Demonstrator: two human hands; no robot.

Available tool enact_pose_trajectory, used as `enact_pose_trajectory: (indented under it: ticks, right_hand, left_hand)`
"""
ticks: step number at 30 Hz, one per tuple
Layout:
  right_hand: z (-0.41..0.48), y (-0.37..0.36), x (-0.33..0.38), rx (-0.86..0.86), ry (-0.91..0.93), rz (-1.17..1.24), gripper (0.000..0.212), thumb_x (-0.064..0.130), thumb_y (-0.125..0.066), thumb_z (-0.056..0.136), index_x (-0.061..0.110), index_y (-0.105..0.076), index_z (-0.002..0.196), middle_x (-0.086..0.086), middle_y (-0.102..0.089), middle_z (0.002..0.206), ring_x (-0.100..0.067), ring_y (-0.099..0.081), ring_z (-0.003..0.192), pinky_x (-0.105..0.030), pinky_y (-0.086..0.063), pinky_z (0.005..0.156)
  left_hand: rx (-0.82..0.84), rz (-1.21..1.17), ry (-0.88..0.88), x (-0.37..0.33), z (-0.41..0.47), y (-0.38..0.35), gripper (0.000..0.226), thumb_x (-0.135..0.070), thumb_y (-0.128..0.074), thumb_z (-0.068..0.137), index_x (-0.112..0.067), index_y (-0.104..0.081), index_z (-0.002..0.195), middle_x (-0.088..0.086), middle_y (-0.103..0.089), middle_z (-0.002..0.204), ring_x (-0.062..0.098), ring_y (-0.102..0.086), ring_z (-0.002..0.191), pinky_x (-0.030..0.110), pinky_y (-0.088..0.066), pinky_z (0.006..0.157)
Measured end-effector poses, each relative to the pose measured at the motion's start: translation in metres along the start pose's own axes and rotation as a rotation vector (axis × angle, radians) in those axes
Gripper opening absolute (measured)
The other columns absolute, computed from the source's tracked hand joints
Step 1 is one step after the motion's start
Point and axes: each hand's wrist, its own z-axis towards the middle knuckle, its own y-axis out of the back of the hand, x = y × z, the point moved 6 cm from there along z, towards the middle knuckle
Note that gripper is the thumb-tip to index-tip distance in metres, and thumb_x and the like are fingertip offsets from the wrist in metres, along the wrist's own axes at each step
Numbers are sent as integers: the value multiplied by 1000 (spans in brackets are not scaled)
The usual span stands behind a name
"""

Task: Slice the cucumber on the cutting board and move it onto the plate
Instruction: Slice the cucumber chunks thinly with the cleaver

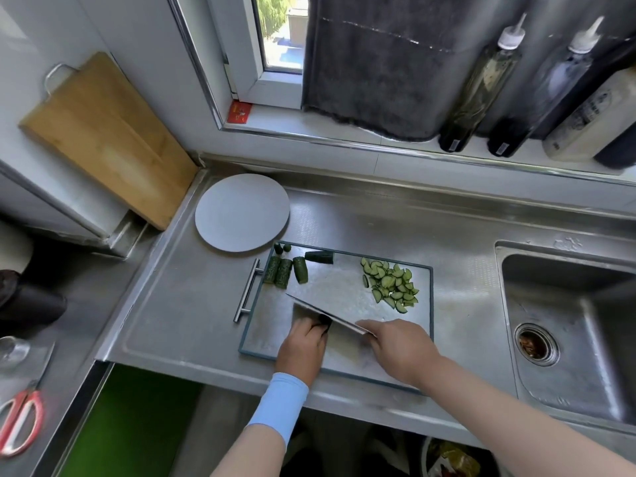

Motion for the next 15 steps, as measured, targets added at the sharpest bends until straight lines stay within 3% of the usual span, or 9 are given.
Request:
enact_pose_trajectory:
  ticks: [3, 8, 15]
  right_hand:
    - [-4, 1, 8, -35, 25, -22, 41, 34, -37, 105, 41, -45, 145, -4, -70, 112, -26, -63, 102, -35, -47, 79]
    - [-9, -5, 14, -38, 29, -45, 39, 33, -35, 104, 39, -46, 141, -3, -69, 100, -27, -64, 92, -36, -50, 75]
    - [-13, -7, 10, -34, -15, -31, 38, 30, -33, 105, 36, -47, 140, -4, -68, 99, -27, -63, 91, -36, -49, 74]
  left_hand:
    - [1, 21, 13, 1, 3, -2, 9, -8, -73, 78, -10, -76, 86, 7, -69, 89, 25, -63, 77, 33, -55, 57]
    - [47, 49, 58, 2, 3, -2, 20, -9, -82, 71, -18, -77, 89, 6, -68, 90, 25, -63, 76, 30, -55, 57]
    - [73, 49, 53, 1, 6, 0, 17, -9, -81, 70, -16, -76, 84, 6, -68, 89, 25, -63, 74, 28, -55, 59]
